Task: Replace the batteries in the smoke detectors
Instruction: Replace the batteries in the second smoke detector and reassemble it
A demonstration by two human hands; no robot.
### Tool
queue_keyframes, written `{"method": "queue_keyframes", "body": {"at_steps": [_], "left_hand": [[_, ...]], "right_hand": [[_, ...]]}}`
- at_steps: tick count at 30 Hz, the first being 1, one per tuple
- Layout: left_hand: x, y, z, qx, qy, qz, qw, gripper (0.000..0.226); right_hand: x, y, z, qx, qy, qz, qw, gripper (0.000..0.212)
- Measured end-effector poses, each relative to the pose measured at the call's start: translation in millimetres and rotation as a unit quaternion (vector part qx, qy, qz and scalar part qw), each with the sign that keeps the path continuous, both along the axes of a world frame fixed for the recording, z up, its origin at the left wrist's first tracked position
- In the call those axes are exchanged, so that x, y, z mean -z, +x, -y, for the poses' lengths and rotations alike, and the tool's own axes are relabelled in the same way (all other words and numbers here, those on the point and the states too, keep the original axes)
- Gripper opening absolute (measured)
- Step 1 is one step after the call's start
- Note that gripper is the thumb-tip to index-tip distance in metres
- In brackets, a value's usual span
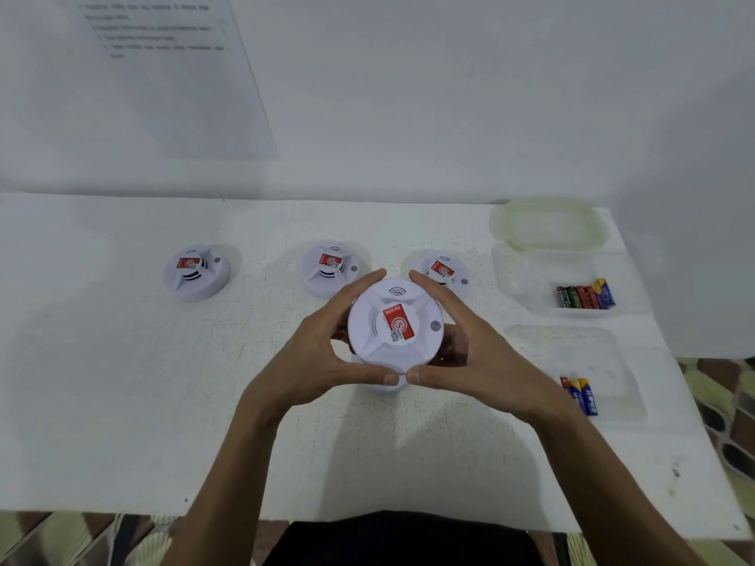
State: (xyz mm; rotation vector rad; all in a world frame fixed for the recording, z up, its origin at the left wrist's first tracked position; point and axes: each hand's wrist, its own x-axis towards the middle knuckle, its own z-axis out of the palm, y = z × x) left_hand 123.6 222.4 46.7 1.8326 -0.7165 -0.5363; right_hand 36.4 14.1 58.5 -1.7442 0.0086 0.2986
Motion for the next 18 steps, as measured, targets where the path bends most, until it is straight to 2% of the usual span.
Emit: {"method": "queue_keyframes", "body": {"at_steps": [18], "left_hand": [[0.9,-1.4,-1.7,0.000,0.003,0.002,1.000,0.098]], "right_hand": [[0.7,-1.4,-0.8,0.002,0.002,-0.005,1.000,0.094]]}}
